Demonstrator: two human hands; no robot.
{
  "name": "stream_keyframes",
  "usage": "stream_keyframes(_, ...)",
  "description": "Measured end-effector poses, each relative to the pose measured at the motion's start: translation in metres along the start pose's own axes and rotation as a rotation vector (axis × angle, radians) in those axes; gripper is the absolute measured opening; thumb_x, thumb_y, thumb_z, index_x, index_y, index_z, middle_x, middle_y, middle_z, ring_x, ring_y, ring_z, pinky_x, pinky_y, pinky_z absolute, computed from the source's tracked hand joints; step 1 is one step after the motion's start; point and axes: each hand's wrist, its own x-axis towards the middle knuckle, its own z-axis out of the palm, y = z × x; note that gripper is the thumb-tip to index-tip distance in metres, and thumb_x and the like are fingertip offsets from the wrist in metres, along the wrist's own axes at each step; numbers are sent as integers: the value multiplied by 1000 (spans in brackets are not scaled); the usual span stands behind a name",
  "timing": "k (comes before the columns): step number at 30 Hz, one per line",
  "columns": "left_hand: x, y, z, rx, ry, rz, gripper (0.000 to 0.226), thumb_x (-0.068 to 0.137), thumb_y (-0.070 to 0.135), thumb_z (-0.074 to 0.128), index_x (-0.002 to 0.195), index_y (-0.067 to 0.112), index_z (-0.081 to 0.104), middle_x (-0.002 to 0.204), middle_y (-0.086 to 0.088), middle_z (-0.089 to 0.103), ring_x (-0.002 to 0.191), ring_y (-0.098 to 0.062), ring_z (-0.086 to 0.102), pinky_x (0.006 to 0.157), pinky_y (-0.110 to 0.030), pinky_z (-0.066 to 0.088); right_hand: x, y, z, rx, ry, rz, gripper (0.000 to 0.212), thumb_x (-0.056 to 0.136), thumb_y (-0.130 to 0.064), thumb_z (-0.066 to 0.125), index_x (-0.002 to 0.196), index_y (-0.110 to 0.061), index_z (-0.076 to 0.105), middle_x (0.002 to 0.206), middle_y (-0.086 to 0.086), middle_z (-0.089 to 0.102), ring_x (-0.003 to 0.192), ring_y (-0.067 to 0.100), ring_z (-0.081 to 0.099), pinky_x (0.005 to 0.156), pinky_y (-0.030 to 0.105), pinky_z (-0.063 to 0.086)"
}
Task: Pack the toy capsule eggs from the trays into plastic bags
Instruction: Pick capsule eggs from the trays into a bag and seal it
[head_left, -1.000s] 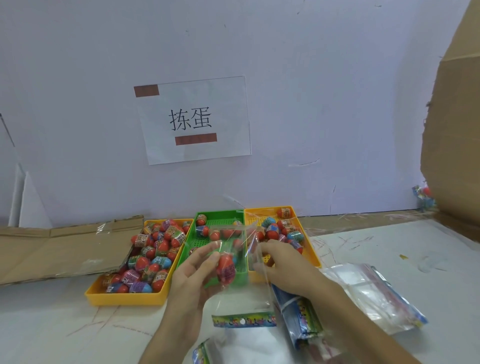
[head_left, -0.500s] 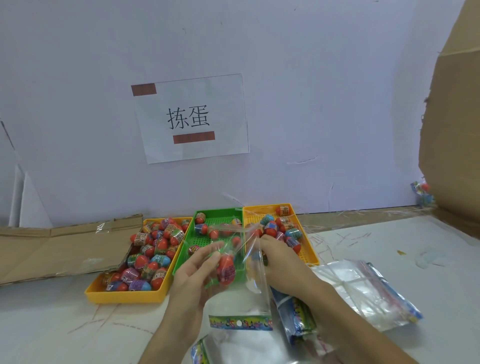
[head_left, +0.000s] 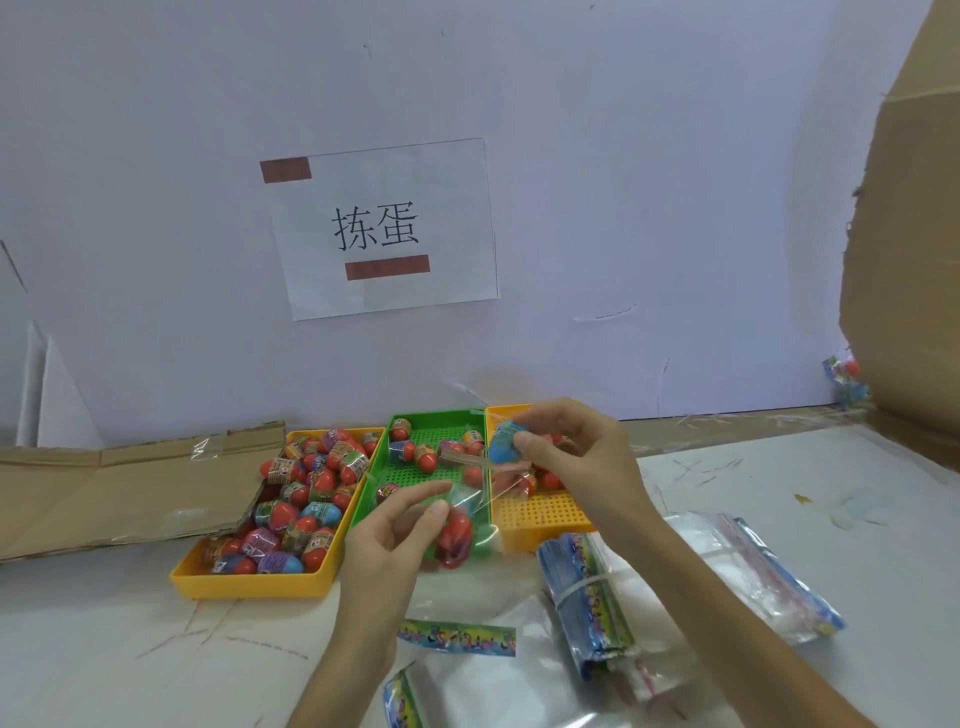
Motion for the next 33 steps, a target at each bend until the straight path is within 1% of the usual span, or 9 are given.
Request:
stream_keyframes(3,0,0,1,25,-2,20,20,96,17,65,110,27,75,95,-3,80,92,-17,75,78,-40,60,-3,2,6,-61,-54,-46,18,84,-17,81,87,-34,77,90,-13,73,86,8,69,69,22,54)
stream_keyframes(7,0,1,0,20,2,27,20,97,17,64,110,26,75,93,-3,80,85,-16,74,68,-27,61,-4,2,5,-160,-191,-66,15,82,-23,81,87,-36,76,90,-14,71,85,14,69,72,31,57)
stream_keyframes(10,-1,1,0,19,9,28,20,97,16,64,108,27,76,91,-2,79,82,-12,73,66,-23,59,-5,3,6,-216,-250,-104,11,80,-27,80,87,-34,76,88,-12,71,76,8,62,68,19,44)
stream_keyframes(13,-1,1,1,20,14,35,19,97,17,64,107,27,77,91,-2,79,85,-12,73,72,-28,58,-6,4,6,-264,-259,-147,10,80,-25,80,86,-32,76,82,-20,66,71,3,57,66,14,39)
stream_keyframes(16,0,0,1,26,33,48,18,98,16,64,106,25,78,89,-2,79,87,-13,74,74,-27,59,-6,2,4,-323,-271,-182,13,81,-19,81,87,-31,76,80,-31,63,73,2,57,65,12,40)
stream_keyframes(22,1,-2,1,-9,80,3,18,99,16,63,101,26,79,88,-3,79,82,-20,77,62,-24,60,-6,-3,0,-339,-351,-157,6,89,-22,75,88,-25,80,79,-24,68,76,7,61,66,17,45)
stream_keyframes(25,1,-2,1,-7,107,-17,18,99,18,64,100,28,78,88,0,79,78,-20,77,57,-23,59,-8,-5,-1,-362,-406,-142,3,87,-28,77,89,-30,78,83,-25,69,86,10,63,79,21,50)
stream_keyframes(29,1,-1,2,-5,113,-33,18,99,20,64,100,31,78,89,3,79,77,-17,77,55,-23,58,-10,-4,0,-420,-497,-133,23,80,-26,82,97,-37,73,92,-32,66,82,3,58,76,13,46)
stream_keyframes(33,0,0,2,-11,116,-37,17,99,19,63,103,28,77,89,3,80,78,-16,77,55,-23,58,-10,3,5,-444,-491,-128,25,81,-22,82,99,-36,71,96,-25,68,77,4,61,72,15,49)
